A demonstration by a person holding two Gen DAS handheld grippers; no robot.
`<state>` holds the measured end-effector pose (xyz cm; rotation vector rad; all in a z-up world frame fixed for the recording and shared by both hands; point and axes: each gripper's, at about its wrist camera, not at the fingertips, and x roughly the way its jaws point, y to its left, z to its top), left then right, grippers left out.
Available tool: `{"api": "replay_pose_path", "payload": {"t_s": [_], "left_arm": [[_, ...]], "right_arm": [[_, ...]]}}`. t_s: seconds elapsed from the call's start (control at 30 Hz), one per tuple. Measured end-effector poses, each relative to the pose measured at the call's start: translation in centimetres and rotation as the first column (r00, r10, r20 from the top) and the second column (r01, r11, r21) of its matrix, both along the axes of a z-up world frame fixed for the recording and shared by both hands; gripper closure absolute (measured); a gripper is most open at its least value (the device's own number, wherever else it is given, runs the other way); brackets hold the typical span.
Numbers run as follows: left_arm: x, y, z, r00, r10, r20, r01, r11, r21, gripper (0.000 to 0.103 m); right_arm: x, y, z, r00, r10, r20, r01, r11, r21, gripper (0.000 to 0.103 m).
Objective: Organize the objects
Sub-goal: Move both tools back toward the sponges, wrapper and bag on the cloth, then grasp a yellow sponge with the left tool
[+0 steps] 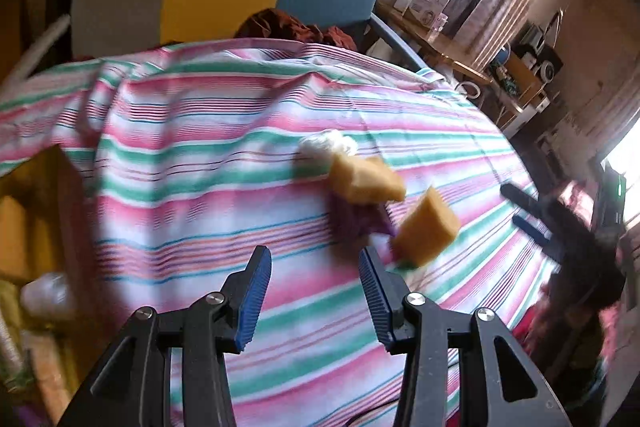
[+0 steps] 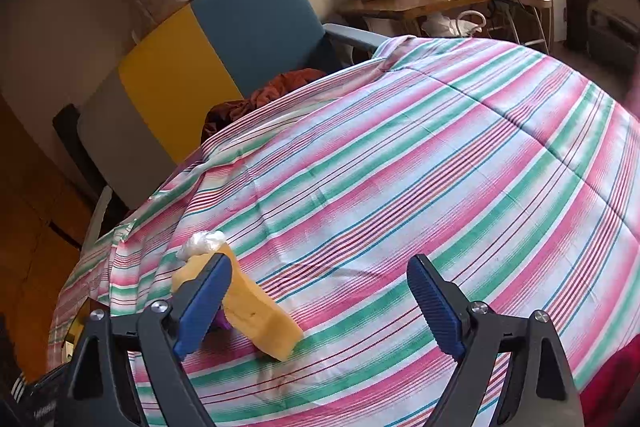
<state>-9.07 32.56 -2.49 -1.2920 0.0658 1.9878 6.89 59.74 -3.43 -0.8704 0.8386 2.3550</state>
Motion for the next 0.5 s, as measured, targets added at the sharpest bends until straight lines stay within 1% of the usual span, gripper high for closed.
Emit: {"api": "replay_pose_path", "payload": {"t_s": [0.07, 0.13, 0.17, 0.2, 0.27, 0.33, 0.4, 0.5], "left_arm": [[-0.6, 1.6, 0.0, 1.000, -0.003, 0.000, 0.003, 1.000, -0.003, 0.057], [-1.1, 3.7, 0.0, 1.000, -0.031, 0.002, 0.031, 1.000, -0.005, 0.057], [-1.3, 4.5, 0.0, 0.999, -0.038, 0.004, 0.038, 0.999, -0.005, 0.052], [-1.6, 5.5, -0.1, 0.999, -0.048, 0.003, 0.048, 0.999, -0.014, 0.036], [-2.3, 7.7, -0.7, 0.997, -0.068, 0.022, 0.069, 0.997, -0.038, 0.022], [-2.7, 9.6, -1.4, 0.996, -0.085, 0.037, 0.087, 0.994, -0.060, 0.022], [-3.1, 11.0, -1.9, 0.996, -0.083, 0.033, 0.086, 0.993, -0.079, 0.022], [-3.8, 13.3, -3.3, 0.994, -0.102, 0.043, 0.107, 0.986, -0.132, 0.021]], "right_arm": [[0.0, 0.1, -0.1, 1.000, -0.001, 0.002, 0.001, 1.000, -0.013, 0.013], [-0.2, 0.1, -0.2, 1.000, 0.000, 0.005, 0.000, 1.000, -0.018, 0.013], [-0.2, 0.2, -0.2, 1.000, 0.001, 0.006, -0.001, 1.000, -0.021, 0.013], [-0.2, 0.2, -0.3, 1.000, 0.000, 0.007, 0.000, 1.000, -0.023, 0.013], [-0.2, 0.3, -0.4, 1.000, -0.001, 0.010, 0.002, 1.000, -0.031, 0.013], [-0.2, 0.4, -0.6, 1.000, -0.003, 0.013, 0.003, 0.999, -0.043, 0.013], [-0.1, 0.6, -0.8, 1.000, -0.006, 0.013, 0.007, 0.999, -0.053, 0.013], [0.0, 0.8, -0.9, 1.000, -0.014, 0.011, 0.015, 0.998, -0.067, 0.013]]}}
